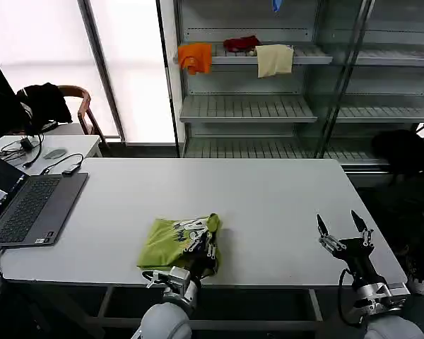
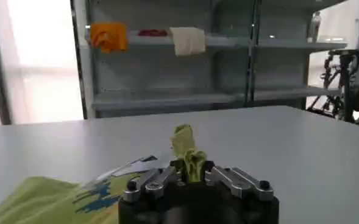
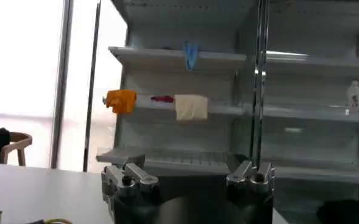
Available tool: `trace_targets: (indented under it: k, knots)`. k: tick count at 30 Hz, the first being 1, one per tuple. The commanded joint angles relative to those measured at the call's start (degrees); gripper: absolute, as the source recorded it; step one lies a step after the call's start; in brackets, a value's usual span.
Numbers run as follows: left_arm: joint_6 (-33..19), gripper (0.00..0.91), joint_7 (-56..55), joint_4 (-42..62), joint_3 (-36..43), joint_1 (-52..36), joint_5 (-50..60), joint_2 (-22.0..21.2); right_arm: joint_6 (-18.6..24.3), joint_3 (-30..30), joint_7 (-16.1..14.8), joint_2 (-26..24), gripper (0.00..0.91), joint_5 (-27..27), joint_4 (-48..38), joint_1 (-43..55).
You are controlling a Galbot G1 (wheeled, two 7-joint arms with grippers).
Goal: Fold and organize the clothes.
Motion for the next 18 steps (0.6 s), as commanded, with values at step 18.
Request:
trace_targets:
  k: [18]
  knots:
    - [4.98, 0.907, 4.17, -10.61, -29.80, 13.62, -13.64, 13.57, -0.30, 0.19, -0.47, -0.60, 0.907, 0.92, -0.60, 0.71]
